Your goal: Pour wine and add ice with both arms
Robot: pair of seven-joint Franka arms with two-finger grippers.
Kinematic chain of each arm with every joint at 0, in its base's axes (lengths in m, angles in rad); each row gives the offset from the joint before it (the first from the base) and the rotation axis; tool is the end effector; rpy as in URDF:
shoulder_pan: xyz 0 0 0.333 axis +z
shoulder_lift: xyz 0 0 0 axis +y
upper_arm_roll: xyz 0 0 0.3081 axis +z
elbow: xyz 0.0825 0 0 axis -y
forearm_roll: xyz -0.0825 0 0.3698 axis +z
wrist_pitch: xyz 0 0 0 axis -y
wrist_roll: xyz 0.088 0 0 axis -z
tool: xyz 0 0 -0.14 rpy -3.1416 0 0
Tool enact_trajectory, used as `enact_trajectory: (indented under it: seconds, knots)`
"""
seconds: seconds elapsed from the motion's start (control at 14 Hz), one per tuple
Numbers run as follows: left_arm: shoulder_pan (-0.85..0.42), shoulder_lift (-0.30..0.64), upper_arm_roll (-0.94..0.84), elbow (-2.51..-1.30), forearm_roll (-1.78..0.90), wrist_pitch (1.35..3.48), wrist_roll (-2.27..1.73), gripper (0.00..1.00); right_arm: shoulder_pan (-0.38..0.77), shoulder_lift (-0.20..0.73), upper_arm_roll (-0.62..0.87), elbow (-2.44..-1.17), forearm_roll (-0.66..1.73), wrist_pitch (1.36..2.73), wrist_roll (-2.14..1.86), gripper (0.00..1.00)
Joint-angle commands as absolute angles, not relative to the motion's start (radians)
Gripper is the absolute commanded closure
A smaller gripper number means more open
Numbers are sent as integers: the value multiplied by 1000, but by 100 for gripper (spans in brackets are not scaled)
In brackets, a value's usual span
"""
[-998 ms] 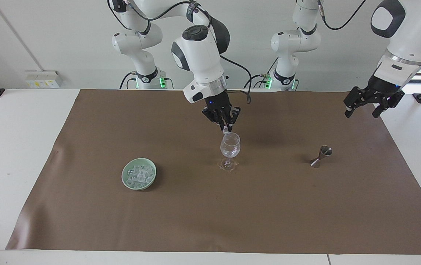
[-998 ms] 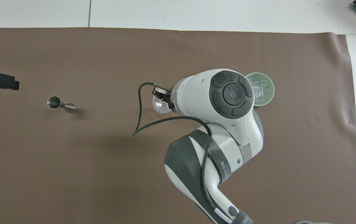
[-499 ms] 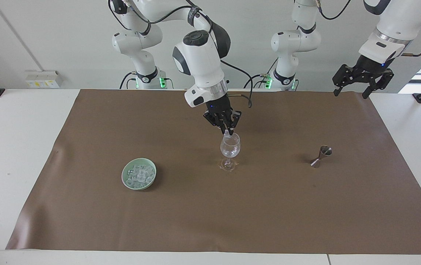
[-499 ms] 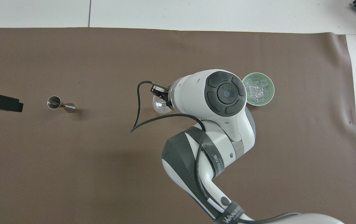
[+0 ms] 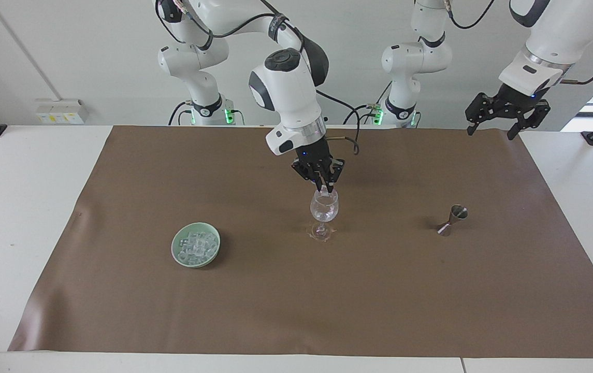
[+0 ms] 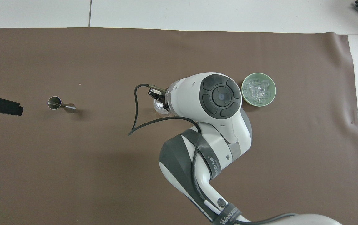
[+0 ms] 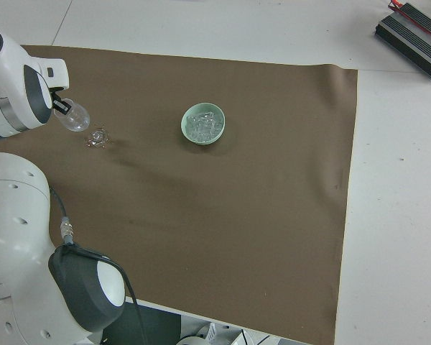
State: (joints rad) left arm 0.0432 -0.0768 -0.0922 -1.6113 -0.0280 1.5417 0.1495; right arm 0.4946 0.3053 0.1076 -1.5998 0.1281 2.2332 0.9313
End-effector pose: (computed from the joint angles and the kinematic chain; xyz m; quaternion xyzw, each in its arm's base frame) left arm 0.5134 -0.0309 0.6029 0.9950 -0.0994 0.0040 0.0103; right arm 0.5572 0.3829 0.4562 -0.9642 0.1962 -0.0680 0.1651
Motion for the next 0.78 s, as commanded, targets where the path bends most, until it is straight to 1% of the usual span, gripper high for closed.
enact_trajectory:
  seconds: [0.0, 0.14, 0.29, 0.36, 0.43, 0.5, 0.71]
  knots:
    - [31, -89, -86, -1620, -8, 1535, 158, 0, 495, 313, 109, -1603, 135, 2264, 925, 100]
    - [31, -90, -86, -1617, -11, 1536, 158, 0, 494, 313, 107, -1603, 133, 2263, 922, 99]
    - [31, -92, -86, -1612, -12, 1536, 158, 0, 495, 313, 107, -1603, 133, 2263, 923, 78]
    - [31, -92, -86, -1614, -12, 1531, 158, 0, 495, 313, 107, -1603, 133, 2263, 925, 75]
    - [31, -94, -86, -1614, -12, 1528, 160, 0, 495, 313, 107, -1603, 133, 2261, 925, 66]
    - [31, -94, -84, -1614, -12, 1529, 160, 0, 495, 313, 107, -1603, 133, 2261, 925, 63]
    - [28, -81, -87, -1615, 11, 1516, 164, 0, 495, 313, 107, -1601, 133, 2261, 927, 61]
